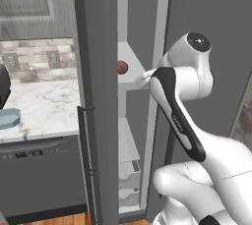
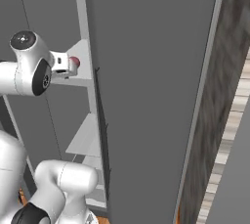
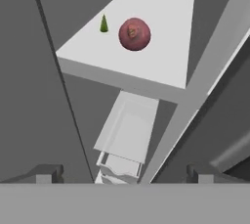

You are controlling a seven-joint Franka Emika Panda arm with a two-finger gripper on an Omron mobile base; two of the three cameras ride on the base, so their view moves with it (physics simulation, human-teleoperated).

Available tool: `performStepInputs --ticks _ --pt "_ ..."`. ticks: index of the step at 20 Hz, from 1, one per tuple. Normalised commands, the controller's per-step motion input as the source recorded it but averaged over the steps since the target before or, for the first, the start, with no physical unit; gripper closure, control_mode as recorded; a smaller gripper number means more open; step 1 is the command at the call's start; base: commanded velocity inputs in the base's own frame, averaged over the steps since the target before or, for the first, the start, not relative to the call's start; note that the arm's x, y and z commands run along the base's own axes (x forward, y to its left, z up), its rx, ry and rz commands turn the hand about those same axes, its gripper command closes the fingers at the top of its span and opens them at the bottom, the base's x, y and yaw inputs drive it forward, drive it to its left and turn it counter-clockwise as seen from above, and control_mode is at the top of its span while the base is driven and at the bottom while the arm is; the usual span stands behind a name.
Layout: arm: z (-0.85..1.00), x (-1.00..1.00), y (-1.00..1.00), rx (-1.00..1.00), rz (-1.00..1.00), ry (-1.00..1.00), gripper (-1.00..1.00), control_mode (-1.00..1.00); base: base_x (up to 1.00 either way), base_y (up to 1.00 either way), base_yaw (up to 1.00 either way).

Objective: Take the onion and lemon wedge out of the freezer and place them in the tupperware container on the counter. Then put the tupperware containing the vegetables back in the freezer.

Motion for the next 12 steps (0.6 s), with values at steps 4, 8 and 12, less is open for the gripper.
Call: performStepInputs --ticks 4,8,12 --pt "0.00 0.53 0.03 0.05 0.00 0.01 -1.00 -1.00 0.00 0.00 0.00" --pt "0.00 0.62 0.10 0.01 0.00 0.09 -1.00 -1.00 0.00 0.00 0.00" --pt "0.00 0.56 0.11 0.00 0.00 0.07 -1.00 -1.00 0.00 0.00 0.00"
